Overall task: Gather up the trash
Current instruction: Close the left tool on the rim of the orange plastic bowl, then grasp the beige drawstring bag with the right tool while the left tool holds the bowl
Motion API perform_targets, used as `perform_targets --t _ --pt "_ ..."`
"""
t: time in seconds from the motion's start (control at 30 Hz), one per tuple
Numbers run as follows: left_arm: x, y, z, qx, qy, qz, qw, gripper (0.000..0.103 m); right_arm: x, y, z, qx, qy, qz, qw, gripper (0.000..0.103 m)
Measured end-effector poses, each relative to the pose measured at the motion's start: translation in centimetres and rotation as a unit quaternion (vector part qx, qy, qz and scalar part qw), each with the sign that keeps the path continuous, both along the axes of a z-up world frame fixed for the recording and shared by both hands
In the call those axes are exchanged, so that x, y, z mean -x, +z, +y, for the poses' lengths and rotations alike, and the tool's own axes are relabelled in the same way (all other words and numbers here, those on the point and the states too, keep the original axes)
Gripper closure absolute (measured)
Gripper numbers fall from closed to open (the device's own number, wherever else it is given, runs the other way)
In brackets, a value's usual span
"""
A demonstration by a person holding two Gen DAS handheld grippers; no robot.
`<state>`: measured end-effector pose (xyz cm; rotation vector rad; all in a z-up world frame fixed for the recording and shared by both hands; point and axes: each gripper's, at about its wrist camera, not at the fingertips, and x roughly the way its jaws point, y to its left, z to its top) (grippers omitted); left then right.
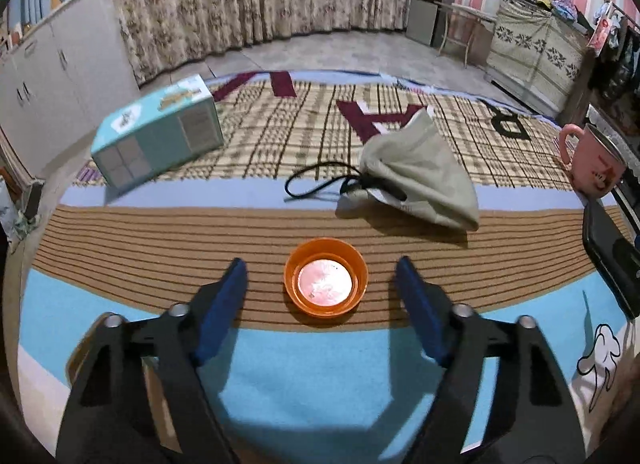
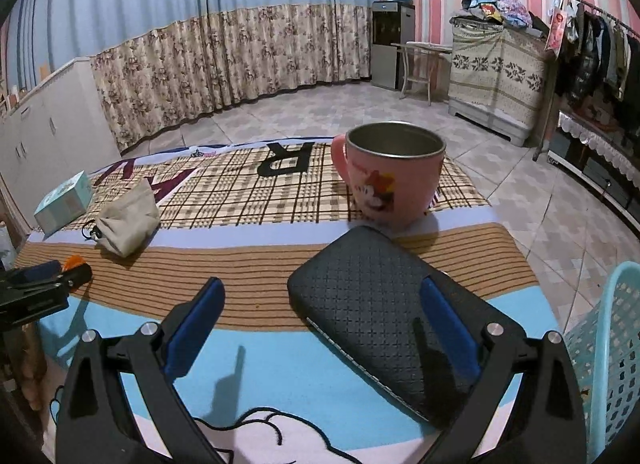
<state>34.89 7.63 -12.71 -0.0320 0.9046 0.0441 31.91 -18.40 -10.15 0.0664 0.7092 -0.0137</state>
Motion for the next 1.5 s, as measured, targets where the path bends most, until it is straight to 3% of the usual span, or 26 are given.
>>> perform_targets --t 0.13,0.17,0.37,0.53,0.63,0.83,0.97,1.1,1.17,1.2,1.3,1.37,1.5 --pt "0.0 -0.1 -0.3 0.003 -0.009 -0.001 1.0 0.062 -0.1 -0.2 0.3 0.004 -0.001 0.003 1.0 0.007" --pt "0.0 -0.1 -0.3 0.003 -0.011 -0.002 0.9999 0.064 -0.1 -0.2 0.4 0.006 -0.001 0.003 1.0 0.007" --pt "0.9 1.2 0.1 0.016 -0.02 -0.018 0.9995 0.064 -0.5 -0.2 2.3 0.022 0.015 0.008 1.0 0.007" --pt "2.4 3.9 1.7 -0.03 -0.007 -0.075 0.9968 0.064 -2.3 0.7 5.8 0.017 0.04 -0.001 0.999 0.007" --pt "2.8 4.8 3.6 -0.056 0.016 -0.094 0.9939 0.064 -4.0 0.5 9.1 0.049 0.063 0.004 0.997 0.007" --pt "3.1 6.1 9.1 -0.048 0.07 -0.114 0.9899 0.064 -6.6 -0.1 14.2 0.027 0.096 0.02 0.995 0.007" --pt "3.2 6.2 11.6 -0.017 0.094 -0.113 0.989 0.064 -8.9 -1.9 17.2 0.035 0.104 0.057 0.992 0.009" --pt "3.1 5.8 11.8 -0.035 0.094 -0.111 0.9888 0.064 -9.7 -2.8 17.8 0.008 0.121 0.085 0.989 0.034" --pt "3.0 5.7 11.8 -0.031 0.094 -0.11 0.989 0.064 -9.4 -2.7 18.2 0.005 0.137 0.083 0.987 0.048" --pt "3.0 5.7 11.7 -0.026 0.094 -0.111 0.989 0.064 -9.2 -2.7 18.5 0.005 0.147 0.082 0.986 0.061" --pt "3.0 5.8 11.3 -0.026 0.091 -0.114 0.9889 0.064 -8.4 -2.4 19.0 0.021 0.157 0.077 0.984 0.08" --pt "3.1 5.8 10.8 -0.034 0.086 -0.115 0.989 0.064 -7.4 -1.5 18.4 0.035 0.155 0.063 0.985 0.083" --pt "3.0 5.5 9.9 -0.038 0.078 -0.109 0.9902 0.064 -4.3 1.3 13.0 0.014 0.13 0.031 0.991 0.084"
